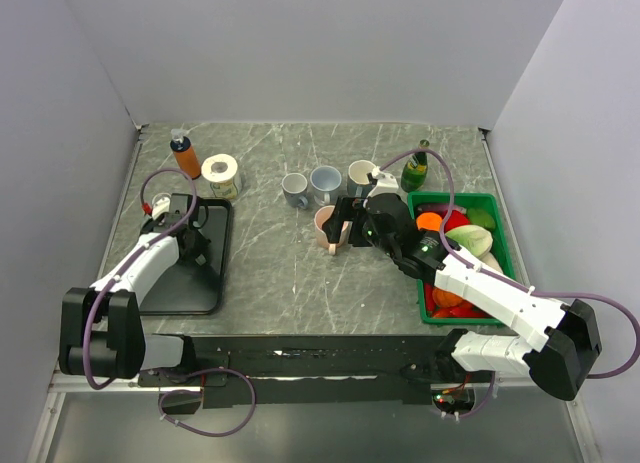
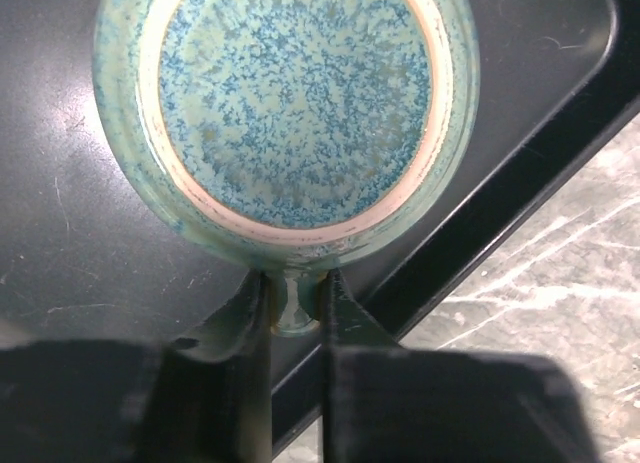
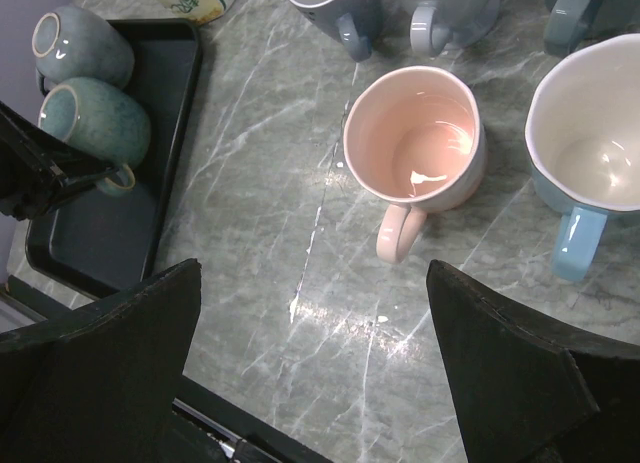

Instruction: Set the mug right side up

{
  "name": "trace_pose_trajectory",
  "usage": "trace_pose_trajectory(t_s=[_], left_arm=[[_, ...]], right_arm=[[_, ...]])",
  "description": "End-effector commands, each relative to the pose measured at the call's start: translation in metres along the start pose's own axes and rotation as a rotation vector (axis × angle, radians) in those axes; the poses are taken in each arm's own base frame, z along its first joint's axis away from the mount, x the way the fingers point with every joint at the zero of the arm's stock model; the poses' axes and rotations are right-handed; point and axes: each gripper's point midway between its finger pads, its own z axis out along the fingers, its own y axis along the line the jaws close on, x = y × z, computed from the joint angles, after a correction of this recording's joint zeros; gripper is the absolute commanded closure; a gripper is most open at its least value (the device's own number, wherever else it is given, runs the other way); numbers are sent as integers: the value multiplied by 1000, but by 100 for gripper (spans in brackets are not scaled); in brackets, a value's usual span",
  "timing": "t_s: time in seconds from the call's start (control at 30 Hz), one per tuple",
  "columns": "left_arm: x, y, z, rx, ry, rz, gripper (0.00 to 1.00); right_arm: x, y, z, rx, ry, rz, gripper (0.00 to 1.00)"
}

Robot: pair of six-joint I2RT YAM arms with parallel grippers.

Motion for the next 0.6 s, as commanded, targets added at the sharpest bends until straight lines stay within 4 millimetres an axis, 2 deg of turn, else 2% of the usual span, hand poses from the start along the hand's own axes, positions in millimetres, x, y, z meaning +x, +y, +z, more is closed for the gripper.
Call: trace_pose_trajectory(t_s=[0.0,0.1,0.17,0.3,0.33,0.4,0.43,0.5,0.53,0.57], left_arm=[[-12,-10,-5,18,-32,-6,99],[-13,-16,-10,45,-36,2,99],[-19,-25,-21,94,-54,3,99],[-36,-60,-60,318,-102,-5,99],[-40,-73,-82,423,-115,-3,99],[-50,-90,-109,556,-154,-14,99],[-54,-98,-132,651,-172,-15,99],[-60,-107,-158,750,-198,-18,99],[-64,-114,-183,848,-218,-16,99],[-65,-116,-195,894,-227,-15,99]], right_arm=[[-12,3,-4,-25,-45,20,0],[-12,3,-4,-28,-45,19,0],[-12,4,-5,-31,-44,19,0],[-14,9,-7,-60,-43,12,0],[-13,14,-10,-87,-39,9,0],[-14,20,-12,-124,-39,-5,0],[-15,26,-15,-153,-38,-6,0],[-18,33,-21,-190,-43,-4,0],[-19,35,-22,-207,-44,-4,0],[-19,41,-25,-237,-40,-4,0]])
